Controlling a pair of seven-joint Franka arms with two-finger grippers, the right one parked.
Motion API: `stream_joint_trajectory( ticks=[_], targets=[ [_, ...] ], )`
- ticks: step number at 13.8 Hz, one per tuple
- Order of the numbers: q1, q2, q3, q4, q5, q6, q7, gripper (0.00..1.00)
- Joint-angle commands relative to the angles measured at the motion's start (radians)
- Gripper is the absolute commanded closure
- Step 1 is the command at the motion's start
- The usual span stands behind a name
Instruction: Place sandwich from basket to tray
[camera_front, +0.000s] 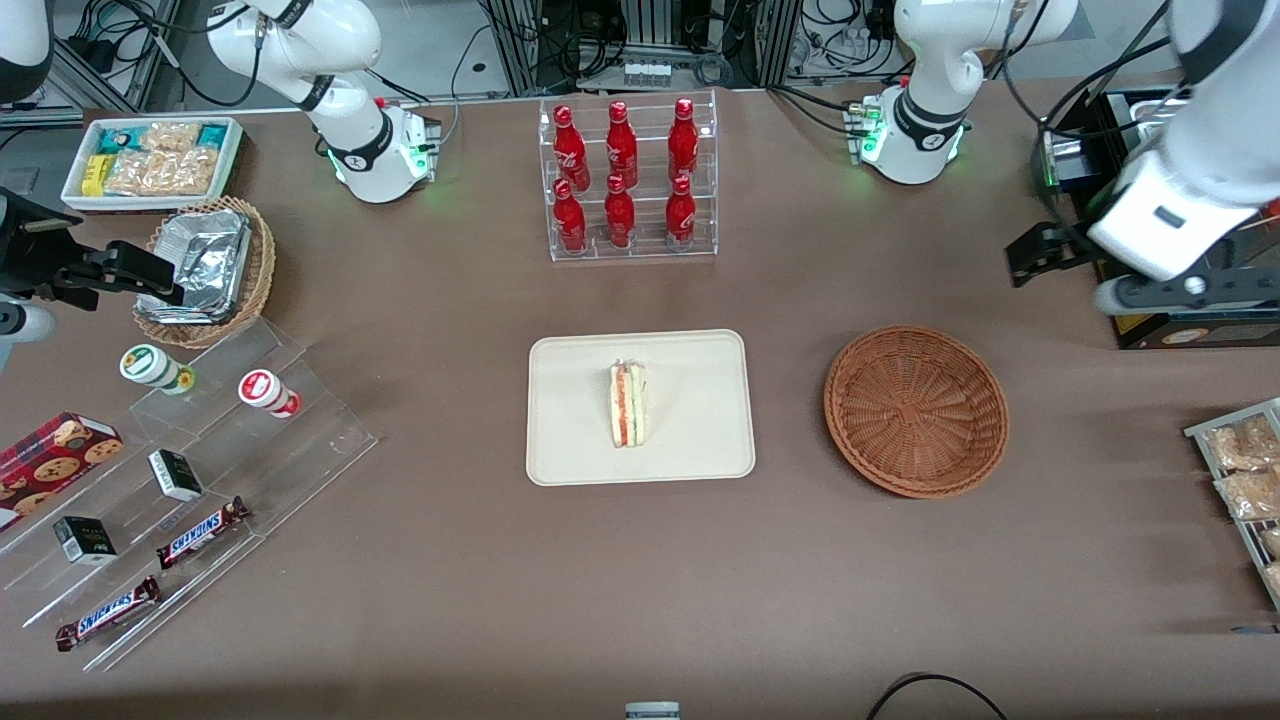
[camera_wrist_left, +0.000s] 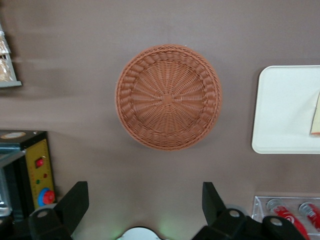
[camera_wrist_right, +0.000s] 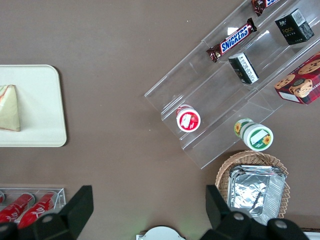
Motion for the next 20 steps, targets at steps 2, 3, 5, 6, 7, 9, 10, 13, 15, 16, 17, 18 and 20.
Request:
stream_joint_trajectory(
  ticks=[2, 3, 5, 6, 7, 9, 10, 13, 15, 16, 17, 18, 20],
  targets=[
    [-0.026, -0.048, 0.089, -0.022, -0.016, -0.024, 0.081, 0.00],
    [-0.024, -0.044, 0.091, -0.014, -0.013, -0.023, 0.084, 0.00],
    [-0.020, -0.004, 0.091, 0.044, -0.017, -0.030, 0.092, 0.00],
    [-0.018, -0.001, 0.092, 0.049, -0.008, -0.038, 0.121, 0.00],
    [-0.018, -0.004, 0.092, 0.047, -0.007, -0.040, 0.180, 0.00],
    [-0.017, -0.005, 0.107, 0.049, -0.010, -0.032, 0.215, 0.00],
    [-0.018, -0.005, 0.121, 0.049, -0.010, -0.029, 0.213, 0.00],
    [-0.018, 0.010, 0.121, 0.049, -0.002, -0.018, 0.195, 0.00],
    [-0.017, 0.010, 0.121, 0.049, -0.002, -0.018, 0.190, 0.00],
    [-0.015, 0.011, 0.121, 0.049, -0.003, -0.017, 0.181, 0.00],
    [-0.015, 0.011, 0.121, 0.046, 0.000, -0.007, 0.169, 0.00],
    [-0.015, 0.011, 0.120, 0.043, -0.002, 0.002, 0.165, 0.00],
    [-0.015, 0.010, 0.120, 0.043, -0.008, 0.000, 0.164, 0.00]
  ],
)
